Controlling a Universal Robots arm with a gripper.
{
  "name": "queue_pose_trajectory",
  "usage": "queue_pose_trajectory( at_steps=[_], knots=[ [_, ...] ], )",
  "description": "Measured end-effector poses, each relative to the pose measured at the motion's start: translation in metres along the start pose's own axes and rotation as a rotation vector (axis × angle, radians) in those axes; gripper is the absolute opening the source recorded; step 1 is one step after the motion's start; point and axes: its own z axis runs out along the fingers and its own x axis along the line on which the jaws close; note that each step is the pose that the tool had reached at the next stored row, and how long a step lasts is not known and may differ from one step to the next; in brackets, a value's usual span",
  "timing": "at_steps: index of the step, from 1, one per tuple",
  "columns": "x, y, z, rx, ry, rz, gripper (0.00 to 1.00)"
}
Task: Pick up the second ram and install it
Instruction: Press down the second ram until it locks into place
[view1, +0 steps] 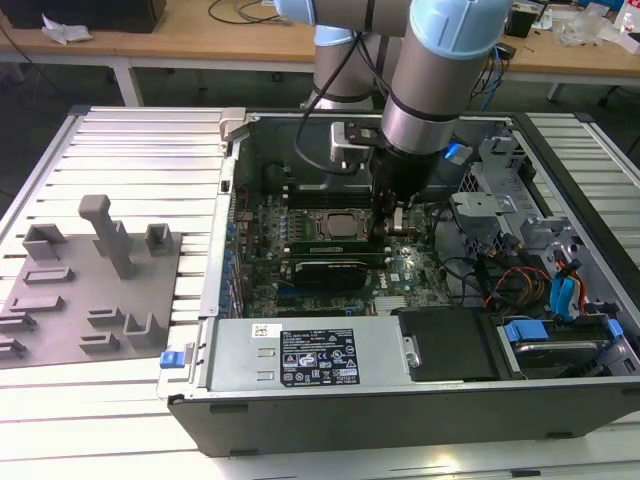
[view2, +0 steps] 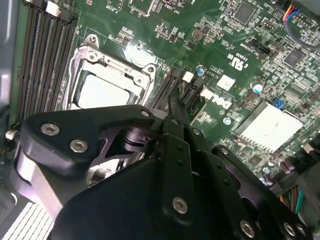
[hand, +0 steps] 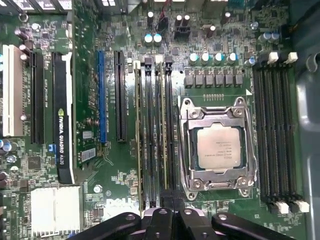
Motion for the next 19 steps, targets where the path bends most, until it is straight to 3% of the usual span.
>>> queue_pose_trajectory(
  at_steps=[6,7,9,14,16,19],
  knots=[
    [0.0006,-0.0006,0.0076,-0.0002,0.0005,0.000,0.11],
    [0.0000,-0.0001,0.0031,0.0024,-0.0030,0.000,0.11],
    [0.0003,0.0030,0.0002,0.0058,-0.0002,0.000,0.11],
    [0.0013,0.0250,0.0017,0.0139,-0.0008,-0.001,0.11],
    [0.0019,0.0398,0.0026,0.0167,-0.0008,-0.001,0.11],
    [0.0026,0.0540,0.0035,0.0195,-0.0008,-0.001,0.11]
  ],
)
